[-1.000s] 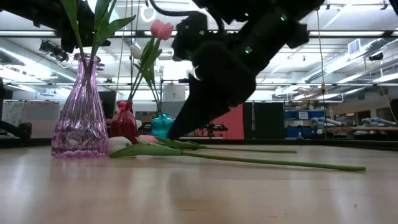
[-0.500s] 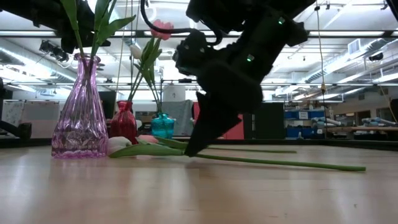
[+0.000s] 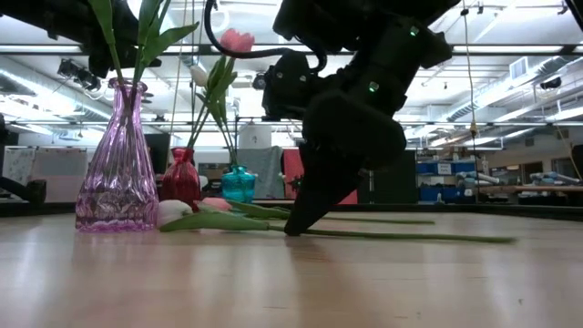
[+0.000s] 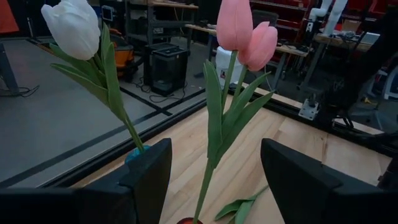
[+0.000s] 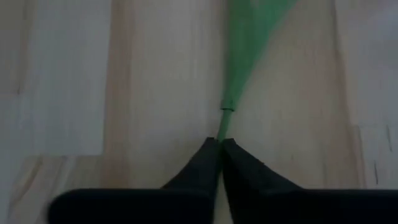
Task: Sort flowers into vase by color
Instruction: Put the white tulip into the blue vase
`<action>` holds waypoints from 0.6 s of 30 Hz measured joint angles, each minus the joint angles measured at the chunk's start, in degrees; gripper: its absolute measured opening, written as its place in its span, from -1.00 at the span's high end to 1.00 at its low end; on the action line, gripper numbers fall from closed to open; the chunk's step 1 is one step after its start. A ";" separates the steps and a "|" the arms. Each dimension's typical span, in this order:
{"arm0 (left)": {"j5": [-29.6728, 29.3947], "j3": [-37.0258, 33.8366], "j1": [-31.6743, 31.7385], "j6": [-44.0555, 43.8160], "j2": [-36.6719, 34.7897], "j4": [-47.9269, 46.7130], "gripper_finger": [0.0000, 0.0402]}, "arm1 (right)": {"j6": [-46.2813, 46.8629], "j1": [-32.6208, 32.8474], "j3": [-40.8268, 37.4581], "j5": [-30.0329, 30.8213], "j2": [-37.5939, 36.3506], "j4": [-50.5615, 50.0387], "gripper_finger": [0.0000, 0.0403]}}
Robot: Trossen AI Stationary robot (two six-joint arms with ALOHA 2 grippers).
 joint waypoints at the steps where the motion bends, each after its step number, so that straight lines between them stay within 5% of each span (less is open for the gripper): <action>1: 0.54 0.00 0.00 -0.01 -0.49 -0.02 -0.26 | -0.48 -0.16 0.01 -0.52 0.02 -0.39 0.90; 8: 2.86 0.07 0.00 -0.04 -4.64 0.01 -0.26 | -2.33 -3.12 -0.66 -1.67 -4.34 -6.53 0.94; 18: 7.82 0.09 -0.02 -1.50 -5.92 -1.10 -0.26 | -2.85 -8.09 -5.16 6.20 -21.16 -13.02 0.96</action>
